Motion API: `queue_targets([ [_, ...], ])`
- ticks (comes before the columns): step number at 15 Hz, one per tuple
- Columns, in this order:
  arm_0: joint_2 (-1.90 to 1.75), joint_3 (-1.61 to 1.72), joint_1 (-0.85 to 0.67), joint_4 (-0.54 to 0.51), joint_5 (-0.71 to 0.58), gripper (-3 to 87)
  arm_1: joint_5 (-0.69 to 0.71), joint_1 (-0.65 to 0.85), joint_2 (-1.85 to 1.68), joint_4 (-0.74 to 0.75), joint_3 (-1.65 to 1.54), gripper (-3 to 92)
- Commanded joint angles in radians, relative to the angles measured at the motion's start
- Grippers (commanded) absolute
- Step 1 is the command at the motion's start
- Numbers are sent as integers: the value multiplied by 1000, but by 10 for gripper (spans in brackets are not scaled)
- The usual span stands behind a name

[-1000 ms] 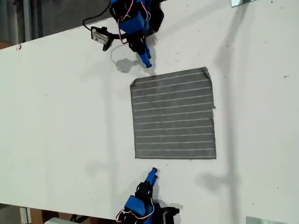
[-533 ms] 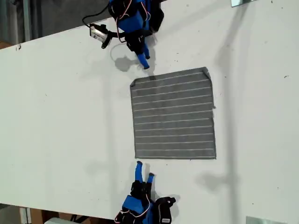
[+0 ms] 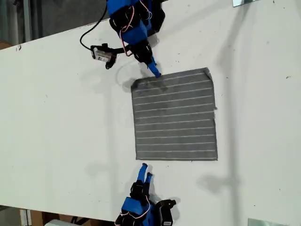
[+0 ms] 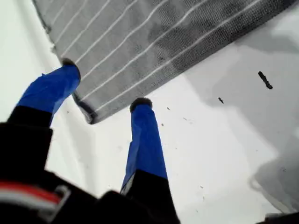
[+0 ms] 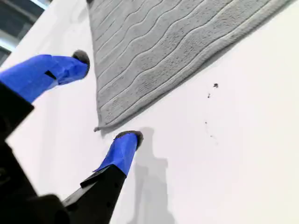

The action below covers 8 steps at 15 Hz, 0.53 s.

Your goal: Grasp corners of a square towel and fold twice.

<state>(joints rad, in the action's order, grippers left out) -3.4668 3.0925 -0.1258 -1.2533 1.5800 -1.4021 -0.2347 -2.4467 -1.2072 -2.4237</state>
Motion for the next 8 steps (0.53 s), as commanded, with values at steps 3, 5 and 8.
queue_targets([
  [3,-6,-5,54,212,-158,162,51,-100,609,-149,574,318],
  [5,-5,15,107,353,-106,190,38,-146,749,-198,739,-1],
  [8,120,-179,173,150,34,176,35,-206,871,-296,937,117],
])
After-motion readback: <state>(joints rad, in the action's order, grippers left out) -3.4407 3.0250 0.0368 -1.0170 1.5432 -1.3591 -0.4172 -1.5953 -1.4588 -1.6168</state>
